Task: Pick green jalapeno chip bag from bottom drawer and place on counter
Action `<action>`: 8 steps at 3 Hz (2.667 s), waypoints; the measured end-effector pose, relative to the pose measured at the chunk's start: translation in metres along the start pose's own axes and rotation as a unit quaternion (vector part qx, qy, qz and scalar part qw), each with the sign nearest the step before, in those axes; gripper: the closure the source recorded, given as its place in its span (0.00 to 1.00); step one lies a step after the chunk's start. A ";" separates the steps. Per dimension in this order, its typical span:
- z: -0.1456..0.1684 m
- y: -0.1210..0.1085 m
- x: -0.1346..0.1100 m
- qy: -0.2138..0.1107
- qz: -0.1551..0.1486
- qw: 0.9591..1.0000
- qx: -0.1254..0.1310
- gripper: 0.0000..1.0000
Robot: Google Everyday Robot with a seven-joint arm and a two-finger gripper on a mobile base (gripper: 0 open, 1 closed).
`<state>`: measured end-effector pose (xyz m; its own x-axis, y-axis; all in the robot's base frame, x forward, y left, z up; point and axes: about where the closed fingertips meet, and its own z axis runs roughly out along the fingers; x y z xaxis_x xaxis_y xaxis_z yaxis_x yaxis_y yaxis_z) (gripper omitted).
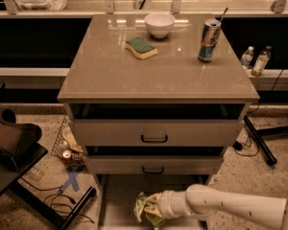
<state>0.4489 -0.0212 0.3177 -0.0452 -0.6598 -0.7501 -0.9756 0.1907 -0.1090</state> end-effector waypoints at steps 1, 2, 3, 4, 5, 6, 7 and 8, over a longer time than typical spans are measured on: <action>-0.041 -0.012 -0.026 -0.017 0.014 0.999 -0.025 1.00; -0.088 -0.021 -0.054 -0.013 0.018 0.999 -0.025 1.00; -0.137 -0.019 -0.084 -0.006 0.003 1.000 -0.012 1.00; -0.137 -0.019 -0.084 -0.006 0.003 1.000 -0.012 1.00; -0.165 -0.035 -0.113 -0.008 0.006 1.000 -0.008 1.00; -0.207 -0.054 -0.149 -0.004 0.007 1.000 0.009 1.00; -0.253 -0.064 -0.187 0.018 0.008 0.999 0.034 1.00; -0.315 -0.083 -0.243 0.057 -0.031 0.995 0.075 1.00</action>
Offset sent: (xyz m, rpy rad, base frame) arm 0.0015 -0.0579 0.1701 0.0149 0.0569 0.0072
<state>0.4735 -0.1060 0.7147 -0.0190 -0.7504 -0.6607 -0.9348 0.2477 -0.2544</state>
